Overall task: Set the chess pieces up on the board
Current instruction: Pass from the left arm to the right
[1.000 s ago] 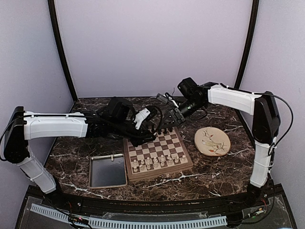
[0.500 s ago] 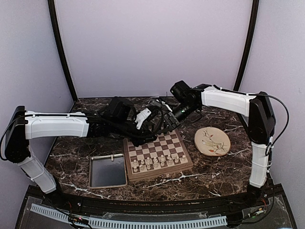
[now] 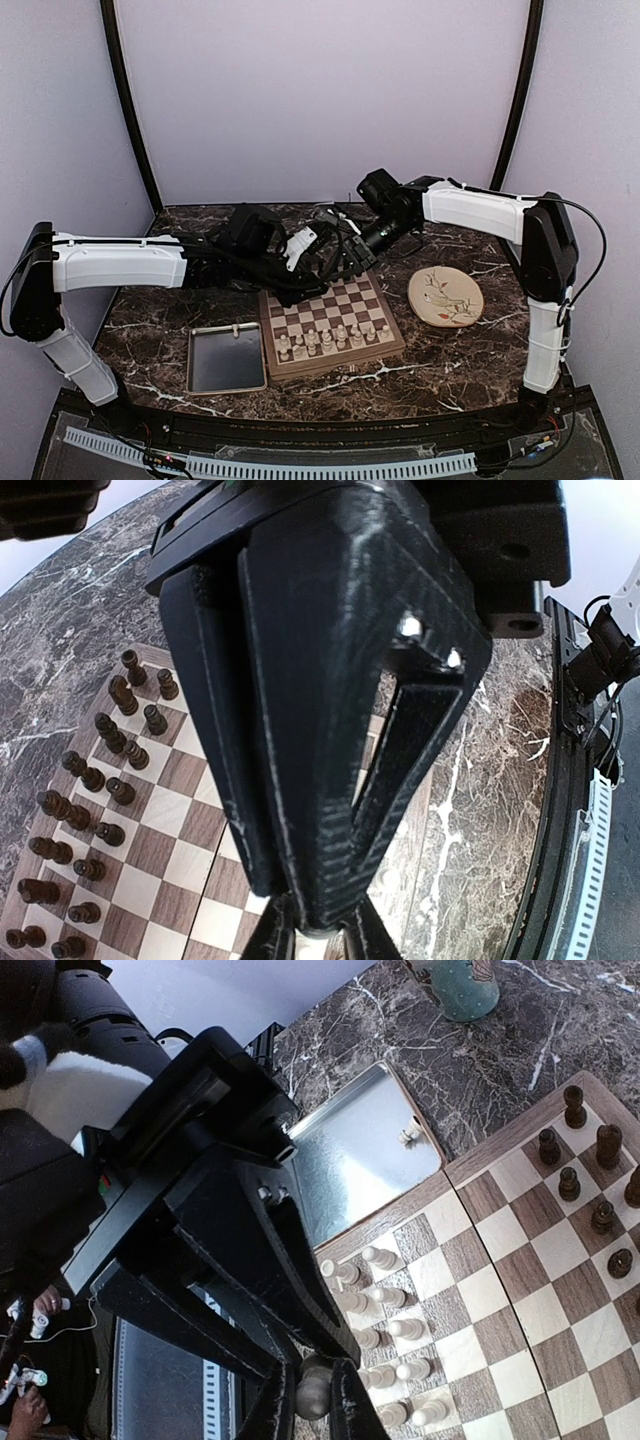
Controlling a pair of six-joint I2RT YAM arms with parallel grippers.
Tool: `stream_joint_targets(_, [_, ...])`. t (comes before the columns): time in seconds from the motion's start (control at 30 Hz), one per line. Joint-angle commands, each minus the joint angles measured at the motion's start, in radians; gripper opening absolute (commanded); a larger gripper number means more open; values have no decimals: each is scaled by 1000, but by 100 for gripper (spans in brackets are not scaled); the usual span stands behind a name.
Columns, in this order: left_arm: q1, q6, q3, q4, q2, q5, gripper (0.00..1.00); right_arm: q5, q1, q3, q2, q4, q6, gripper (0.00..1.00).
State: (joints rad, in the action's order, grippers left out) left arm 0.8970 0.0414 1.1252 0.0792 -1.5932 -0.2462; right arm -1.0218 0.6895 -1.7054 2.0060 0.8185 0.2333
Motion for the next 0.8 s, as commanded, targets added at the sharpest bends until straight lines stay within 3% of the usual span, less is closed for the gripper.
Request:
stream_joint_targets(0.0, [5,10,-2,-26,15,38,12,35,12,-13,13,-3,-5,7])
stream_joint_targets(0.37, [5,16,-12,0,0,137,40,101,-5,6,-25,-37,7,0])
stream_joint_targets(0.6, [5,-10,-61,28,36,141,44,186,-56,44,-67,-29,67,0])
stream_joint_targets(0.77, [2,4,-77,47,52,202,45,404,-65,235,-179,-92,191,0])
